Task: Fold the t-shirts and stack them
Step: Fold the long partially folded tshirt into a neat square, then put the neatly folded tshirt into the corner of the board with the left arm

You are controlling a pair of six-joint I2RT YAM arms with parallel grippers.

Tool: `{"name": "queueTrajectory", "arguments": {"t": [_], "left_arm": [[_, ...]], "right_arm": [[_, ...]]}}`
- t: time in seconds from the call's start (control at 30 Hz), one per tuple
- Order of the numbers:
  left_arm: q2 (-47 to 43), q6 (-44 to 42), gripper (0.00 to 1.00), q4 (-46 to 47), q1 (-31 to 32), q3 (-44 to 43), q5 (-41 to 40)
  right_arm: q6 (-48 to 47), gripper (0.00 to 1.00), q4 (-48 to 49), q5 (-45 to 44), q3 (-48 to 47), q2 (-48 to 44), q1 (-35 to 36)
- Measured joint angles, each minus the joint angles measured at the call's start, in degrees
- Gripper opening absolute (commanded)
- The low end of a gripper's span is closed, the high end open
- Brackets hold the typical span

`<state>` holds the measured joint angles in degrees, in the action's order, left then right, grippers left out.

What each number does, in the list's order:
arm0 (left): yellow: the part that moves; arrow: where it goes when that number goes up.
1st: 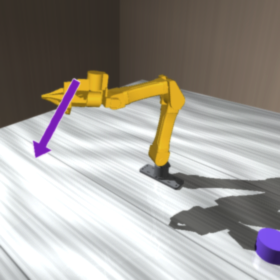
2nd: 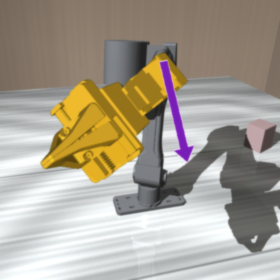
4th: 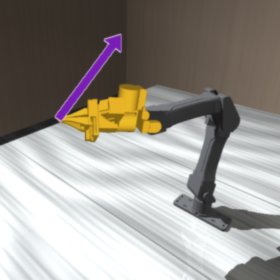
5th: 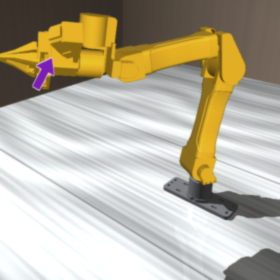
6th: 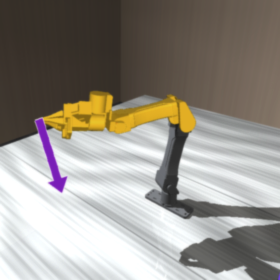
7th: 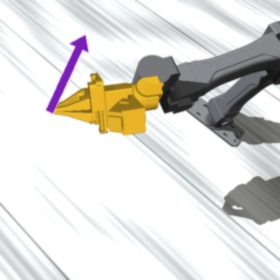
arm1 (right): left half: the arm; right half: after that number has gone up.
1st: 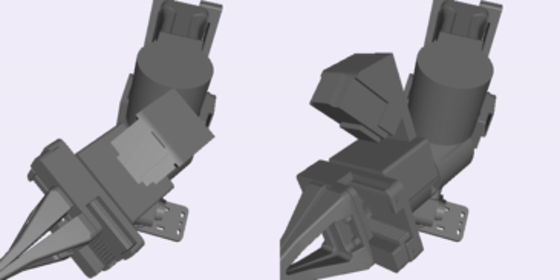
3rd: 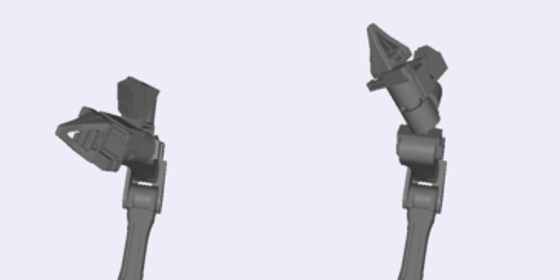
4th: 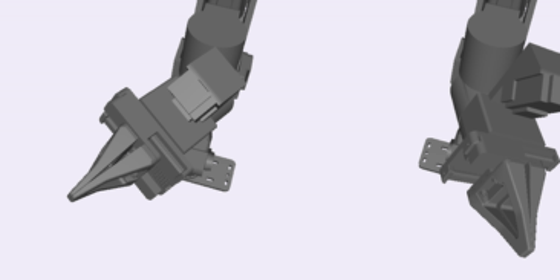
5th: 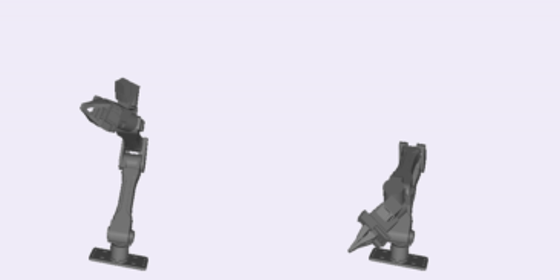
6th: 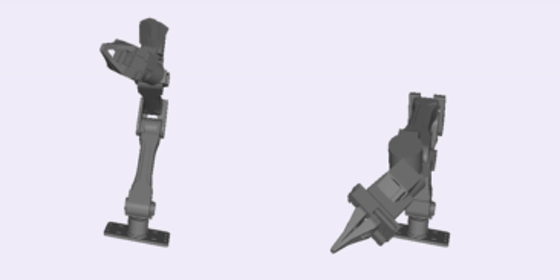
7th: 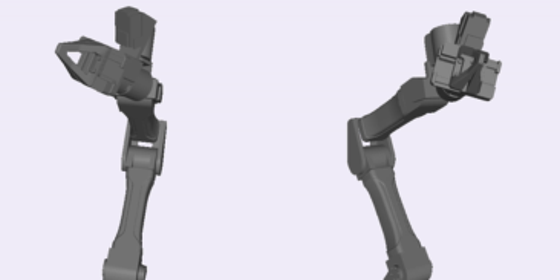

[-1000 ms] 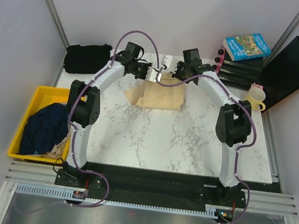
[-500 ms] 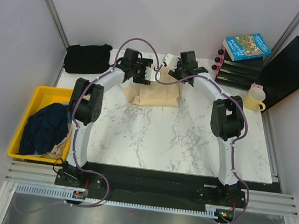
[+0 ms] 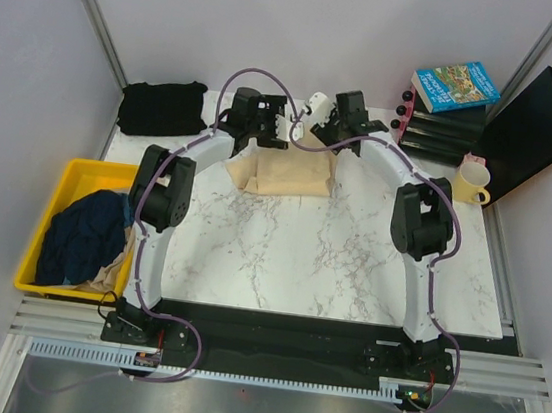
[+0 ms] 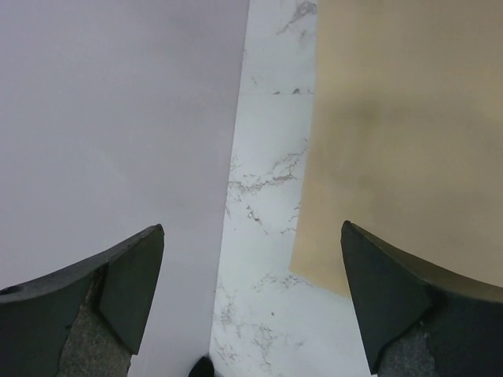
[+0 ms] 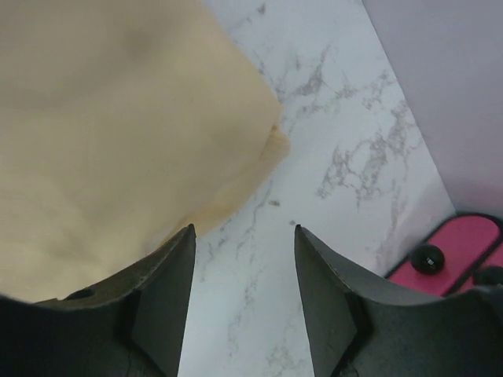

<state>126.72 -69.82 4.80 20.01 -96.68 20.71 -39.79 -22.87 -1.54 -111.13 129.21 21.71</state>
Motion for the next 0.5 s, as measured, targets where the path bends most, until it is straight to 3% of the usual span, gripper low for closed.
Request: {"name": "queueTrajectory", "arguments": {"t": [0.13, 0.5], "left_arm": [[-0.5, 0.4, 1.00, 1.6, 0.7, 0.2, -1.4], [-6.6, 0.4, 1.00, 0.6, 2.6, 10.5, -5.5]], "right_arm": [[7.7, 0.76, -5.9, 8.7, -5.6, 1.2, -2.1], [24.1, 0.87, -9.5, 30.1, -9.0, 6.8, -10.5]]}}
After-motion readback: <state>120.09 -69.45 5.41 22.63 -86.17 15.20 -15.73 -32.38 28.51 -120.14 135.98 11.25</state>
